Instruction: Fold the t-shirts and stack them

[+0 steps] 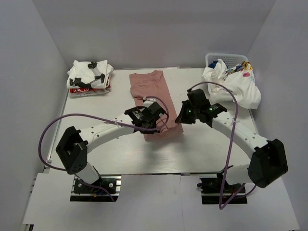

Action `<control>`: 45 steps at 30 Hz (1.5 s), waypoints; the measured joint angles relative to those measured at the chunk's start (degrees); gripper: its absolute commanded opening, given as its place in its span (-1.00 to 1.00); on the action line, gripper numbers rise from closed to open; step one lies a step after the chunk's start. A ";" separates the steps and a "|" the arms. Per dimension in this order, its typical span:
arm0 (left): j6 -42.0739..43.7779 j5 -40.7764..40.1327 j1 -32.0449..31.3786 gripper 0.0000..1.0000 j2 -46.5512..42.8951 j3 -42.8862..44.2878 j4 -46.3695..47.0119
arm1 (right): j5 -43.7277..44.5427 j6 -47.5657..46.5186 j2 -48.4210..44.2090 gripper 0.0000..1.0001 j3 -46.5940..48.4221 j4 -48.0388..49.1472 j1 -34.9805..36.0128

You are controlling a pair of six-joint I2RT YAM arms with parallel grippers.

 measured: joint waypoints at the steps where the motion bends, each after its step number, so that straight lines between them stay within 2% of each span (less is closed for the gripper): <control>1: 1.01 -0.52 1.73 -1.00 0.17 1.44 -0.11 | 0.72 -0.09 1.60 -1.00 2.05 0.28 -0.11; 6: 5.77 -1.55 8.13 -1.00 3.72 8.79 0.46 | 3.17 -1.53 10.12 -1.00 11.89 1.44 -0.92; 11: 9.18 -1.38 13.42 -1.00 11.58 15.58 1.03 | 4.83 -3.82 20.72 -1.00 22.16 2.58 -1.88; 14: 10.38 -0.52 15.76 -1.00 14.82 16.85 1.51 | 5.18 -5.77 28.17 -1.00 28.85 2.38 -2.58; 20: 12.33 1.57 20.37 -1.00 19.39 18.78 1.46 | 2.03 -8.98 42.88 -1.00 46.84 -4.59 -3.69; 29: 13.53 3.93 23.56 -1.00 24.55 22.38 2.34 | -4.37 -9.79 50.88 -1.00 58.47 -12.96 -6.10; 30: 13.53 3.93 23.85 -0.53 24.92 22.84 2.29 | -5.77 -9.97 52.11 -1.00 60.08 -13.70 -6.64; 31: 13.60 3.93 24.06 0.20 25.22 23.23 2.29 | -6.54 -10.03 52.74 -0.79 60.76 -13.84 -6.86; 32: 13.88 4.00 24.37 0.99 25.55 23.65 2.23 | -7.56 -9.97 53.70 -0.01 61.90 -14.43 -7.17; 33: 13.73 4.15 24.63 1.00 25.86 24.09 2.14 | -8.52 -9.77 54.69 0.54 63.01 -14.88 -7.48; 34: 13.38 4.37 25.05 1.00 26.18 24.68 2.08 | -9.33 -9.81 55.54 0.81 63.87 -15.19 -7.74; 41: 13.51 5.46 26.99 1.00 26.18 28.06 2.10 | -10.69 -11.39 55.41 0.81 62.25 -15.02 -8.28; 45: 13.33 6.62 27.17 1.00 20.46 19.91 4.24 | -10.88 -15.34 50.51 0.81 54.31 -14.43 -7.87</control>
